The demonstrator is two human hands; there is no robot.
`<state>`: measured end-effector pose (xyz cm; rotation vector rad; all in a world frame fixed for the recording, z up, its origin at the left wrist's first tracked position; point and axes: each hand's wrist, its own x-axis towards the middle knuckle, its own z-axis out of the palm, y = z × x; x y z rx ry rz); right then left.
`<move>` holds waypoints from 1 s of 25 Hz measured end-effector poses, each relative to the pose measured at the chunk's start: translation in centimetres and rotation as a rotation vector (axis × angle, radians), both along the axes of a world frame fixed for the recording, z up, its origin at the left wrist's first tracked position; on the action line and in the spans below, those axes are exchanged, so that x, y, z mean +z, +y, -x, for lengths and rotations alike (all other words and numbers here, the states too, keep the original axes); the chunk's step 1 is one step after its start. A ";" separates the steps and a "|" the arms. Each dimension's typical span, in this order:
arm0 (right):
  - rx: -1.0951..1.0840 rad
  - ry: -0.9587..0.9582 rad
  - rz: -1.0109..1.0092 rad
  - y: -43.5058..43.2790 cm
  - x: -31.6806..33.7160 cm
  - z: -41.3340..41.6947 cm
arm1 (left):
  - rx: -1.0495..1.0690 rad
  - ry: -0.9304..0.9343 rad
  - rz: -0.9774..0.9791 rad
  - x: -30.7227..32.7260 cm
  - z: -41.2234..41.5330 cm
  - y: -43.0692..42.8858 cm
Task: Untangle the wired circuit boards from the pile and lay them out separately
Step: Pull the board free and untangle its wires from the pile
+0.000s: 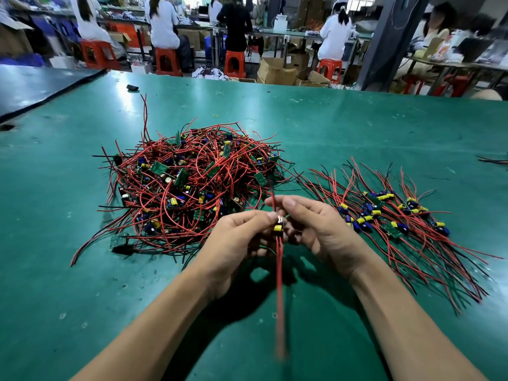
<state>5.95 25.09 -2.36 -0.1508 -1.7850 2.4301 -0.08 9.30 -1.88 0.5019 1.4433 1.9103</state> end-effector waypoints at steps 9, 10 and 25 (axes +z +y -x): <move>-0.129 -0.144 -0.115 -0.3 -0.2 -0.3 | -0.004 0.014 0.069 -0.4 -0.3 0.3; -0.140 -0.151 -0.157 -0.3 -0.3 -0.2 | 0.002 0.014 0.081 -0.4 -0.2 0.3; -0.195 -0.209 -0.047 -1.1 -0.9 0.5 | 0.040 0.036 0.118 -1.0 0.1 0.5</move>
